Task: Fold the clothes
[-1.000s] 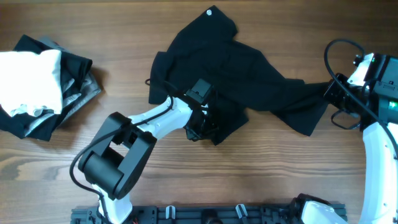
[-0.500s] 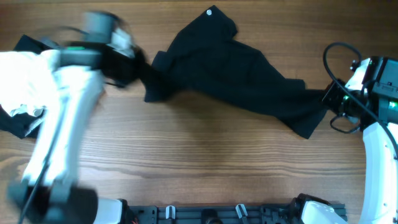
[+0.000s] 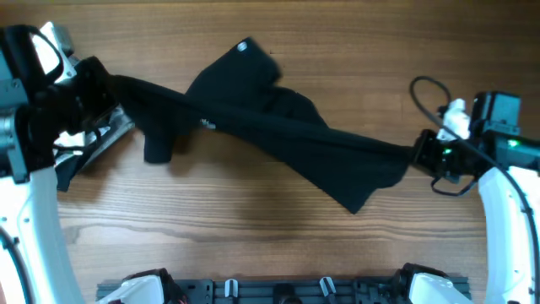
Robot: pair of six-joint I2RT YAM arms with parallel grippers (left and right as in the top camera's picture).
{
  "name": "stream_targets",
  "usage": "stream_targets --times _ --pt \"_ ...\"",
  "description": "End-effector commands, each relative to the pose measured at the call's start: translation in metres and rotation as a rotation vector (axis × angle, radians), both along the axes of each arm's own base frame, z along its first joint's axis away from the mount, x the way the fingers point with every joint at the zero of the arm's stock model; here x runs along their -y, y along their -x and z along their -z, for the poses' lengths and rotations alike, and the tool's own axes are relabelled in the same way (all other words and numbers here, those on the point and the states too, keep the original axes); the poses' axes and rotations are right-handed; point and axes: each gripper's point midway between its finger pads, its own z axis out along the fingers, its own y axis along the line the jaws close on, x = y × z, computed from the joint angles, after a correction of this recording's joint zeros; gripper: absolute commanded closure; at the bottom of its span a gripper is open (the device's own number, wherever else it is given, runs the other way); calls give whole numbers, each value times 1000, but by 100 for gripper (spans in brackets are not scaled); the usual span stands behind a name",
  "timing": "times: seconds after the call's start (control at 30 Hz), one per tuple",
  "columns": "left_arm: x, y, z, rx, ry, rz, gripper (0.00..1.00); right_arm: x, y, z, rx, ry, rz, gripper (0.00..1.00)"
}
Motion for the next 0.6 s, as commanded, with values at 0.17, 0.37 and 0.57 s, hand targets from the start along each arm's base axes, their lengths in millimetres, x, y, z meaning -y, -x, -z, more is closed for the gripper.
stream_targets --times 0.17,0.37,0.57 --pt "-3 -11 8 -12 -80 18 96 -56 8 32 48 -159 -239 92" --pt "9 -16 14 -31 -85 56 96 -56 0 33 68 -158 -226 52" --pt "8 -18 17 -40 -104 50 96 -53 1 45 2 -157 -187 46"
